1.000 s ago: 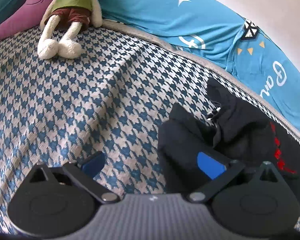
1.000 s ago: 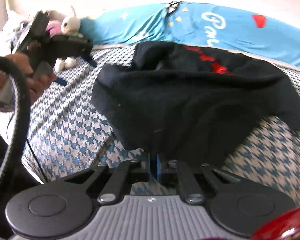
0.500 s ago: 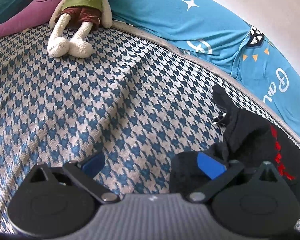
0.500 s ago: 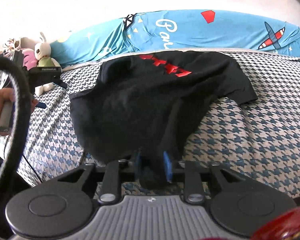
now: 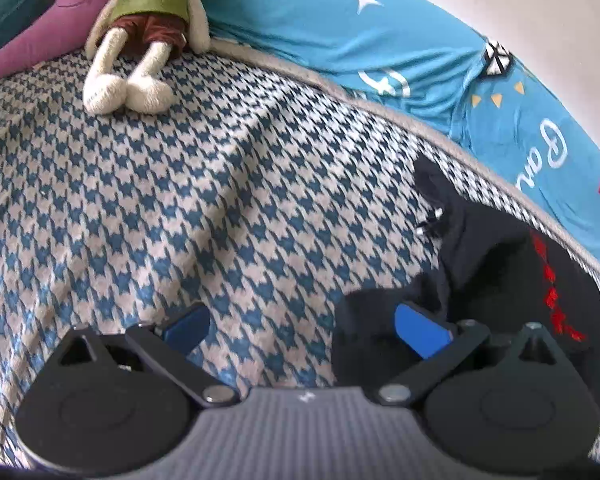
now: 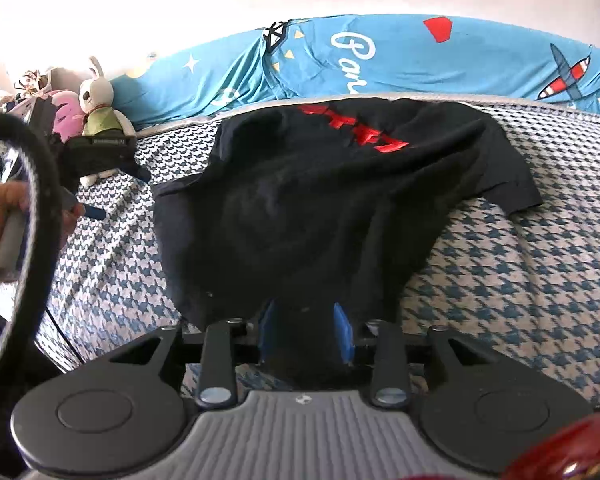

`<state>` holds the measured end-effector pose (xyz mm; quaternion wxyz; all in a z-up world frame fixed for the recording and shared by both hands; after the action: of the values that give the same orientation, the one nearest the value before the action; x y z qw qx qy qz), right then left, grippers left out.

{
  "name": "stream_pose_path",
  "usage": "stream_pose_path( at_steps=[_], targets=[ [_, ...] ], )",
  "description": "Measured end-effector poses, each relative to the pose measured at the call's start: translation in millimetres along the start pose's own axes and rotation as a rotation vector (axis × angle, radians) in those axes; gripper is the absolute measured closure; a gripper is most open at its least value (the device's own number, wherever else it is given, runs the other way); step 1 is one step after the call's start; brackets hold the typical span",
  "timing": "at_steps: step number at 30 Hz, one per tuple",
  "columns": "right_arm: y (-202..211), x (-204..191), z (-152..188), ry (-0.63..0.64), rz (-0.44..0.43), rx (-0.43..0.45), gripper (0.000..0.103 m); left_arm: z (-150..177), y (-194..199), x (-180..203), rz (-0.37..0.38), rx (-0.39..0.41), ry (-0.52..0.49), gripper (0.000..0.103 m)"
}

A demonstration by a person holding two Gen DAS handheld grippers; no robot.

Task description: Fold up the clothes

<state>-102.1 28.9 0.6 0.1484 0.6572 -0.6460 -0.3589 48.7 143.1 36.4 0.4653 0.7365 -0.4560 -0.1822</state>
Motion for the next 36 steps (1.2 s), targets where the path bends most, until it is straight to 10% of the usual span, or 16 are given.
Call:
stream_pose_path(
  at_steps=[14, 36],
  targets=[
    [-36, -5, -38, 0.043, -0.013, -0.007, 0.056, 27, -10, 31, 0.159, -0.085, -0.133, 0.000],
    [-55, 100, -100, -0.182, 0.156, 0.050, 0.051, 37, -29, 74, 0.152, -0.119, -0.187, 0.000]
  ],
)
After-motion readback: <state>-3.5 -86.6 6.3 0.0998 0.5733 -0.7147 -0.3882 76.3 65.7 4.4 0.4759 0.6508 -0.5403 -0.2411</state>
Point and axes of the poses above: each gripper's, at about its wrist camera, not at the fingertips, and y roughly against the way its jaws point, x to its right, z to its underside, the point moved 2 cm from there along -y, roughly the way its jaws point, and after that the axes turned 9 degrees about -z, right-handed, at the moved point
